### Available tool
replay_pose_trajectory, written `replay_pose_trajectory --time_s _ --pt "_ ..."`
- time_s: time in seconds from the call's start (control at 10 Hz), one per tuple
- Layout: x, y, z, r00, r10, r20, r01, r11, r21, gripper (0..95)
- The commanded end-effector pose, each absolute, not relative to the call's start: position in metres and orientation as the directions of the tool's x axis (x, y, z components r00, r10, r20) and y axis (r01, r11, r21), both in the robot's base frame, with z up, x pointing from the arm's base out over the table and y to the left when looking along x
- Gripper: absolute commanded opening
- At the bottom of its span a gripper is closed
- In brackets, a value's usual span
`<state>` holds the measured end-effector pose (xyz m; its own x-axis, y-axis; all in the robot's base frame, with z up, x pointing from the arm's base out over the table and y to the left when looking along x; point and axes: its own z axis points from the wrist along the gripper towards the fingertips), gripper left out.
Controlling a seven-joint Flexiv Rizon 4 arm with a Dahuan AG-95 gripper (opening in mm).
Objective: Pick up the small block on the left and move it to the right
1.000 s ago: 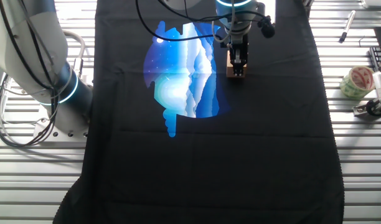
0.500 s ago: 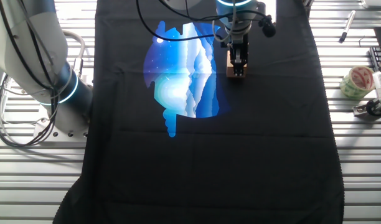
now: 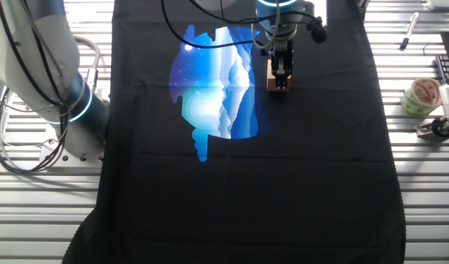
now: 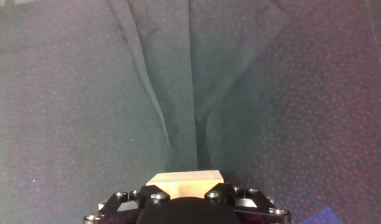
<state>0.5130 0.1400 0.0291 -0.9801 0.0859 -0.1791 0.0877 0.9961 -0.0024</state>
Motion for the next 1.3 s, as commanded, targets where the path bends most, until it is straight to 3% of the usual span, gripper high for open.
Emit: replay_pose_trajectory --time_s 0.1,0.2,1.3 --pt "0.5134 0.1405 0.0284 -0.98 0.085 -0.179 0.087 0.996 -0.001 57.0" --pt "0.5134 0.1405 0.0284 -0.98 0.084 -0.179 0.085 0.996 0.0 76.0" --pt "0.5134 0.1405 0.0284 -0.981 0.079 -0.18 0.079 0.997 0.005 76.0"
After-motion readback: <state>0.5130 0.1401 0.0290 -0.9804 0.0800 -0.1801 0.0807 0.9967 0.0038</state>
